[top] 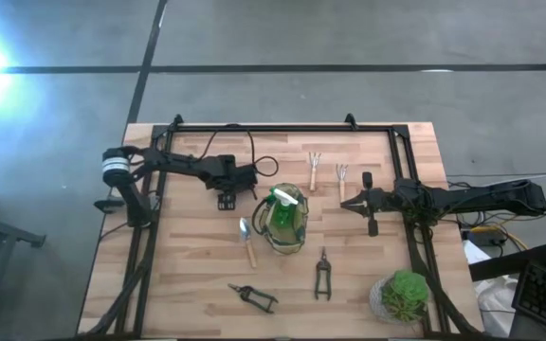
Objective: Pick & Place Garden tools in Gardening bag
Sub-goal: Put the red glove into the white gardening bag
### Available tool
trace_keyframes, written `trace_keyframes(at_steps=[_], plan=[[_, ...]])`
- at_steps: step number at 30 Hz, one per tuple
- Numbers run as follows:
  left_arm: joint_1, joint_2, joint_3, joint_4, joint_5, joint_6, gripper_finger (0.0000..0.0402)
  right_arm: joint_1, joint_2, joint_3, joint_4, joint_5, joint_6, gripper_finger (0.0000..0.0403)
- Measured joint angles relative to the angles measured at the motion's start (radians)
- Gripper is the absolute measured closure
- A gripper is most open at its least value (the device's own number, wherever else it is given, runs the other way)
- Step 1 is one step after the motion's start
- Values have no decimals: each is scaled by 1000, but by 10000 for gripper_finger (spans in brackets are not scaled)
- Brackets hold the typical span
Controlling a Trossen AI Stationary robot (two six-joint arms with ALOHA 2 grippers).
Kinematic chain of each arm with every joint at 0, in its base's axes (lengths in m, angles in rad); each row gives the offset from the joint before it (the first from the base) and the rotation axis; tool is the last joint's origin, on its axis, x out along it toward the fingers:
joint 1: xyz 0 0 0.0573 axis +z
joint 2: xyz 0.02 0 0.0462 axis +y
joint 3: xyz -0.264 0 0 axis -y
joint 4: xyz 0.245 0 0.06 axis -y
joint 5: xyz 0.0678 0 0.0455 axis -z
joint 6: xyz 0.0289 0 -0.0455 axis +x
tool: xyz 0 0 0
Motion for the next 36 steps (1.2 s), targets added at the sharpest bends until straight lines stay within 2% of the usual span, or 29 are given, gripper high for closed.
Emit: trace_keyframes(at_steps=[2,5,13,25,36], plan=[[0,1,0,1,5,-13,113,0,0,0,0,0,0,376],[0,-7,-2,4,9,-19,159,0,0,0,0,0,0,376],[1,-31,-3,9,8,-46,335,0,0,0,0,0,0,376],[2,-69,-7,-27,-20,-120,340,0,0,0,0,0,0,376],[2,-267,-7,-57,-103,-196,340,0,0,0,0,0,0,376]])
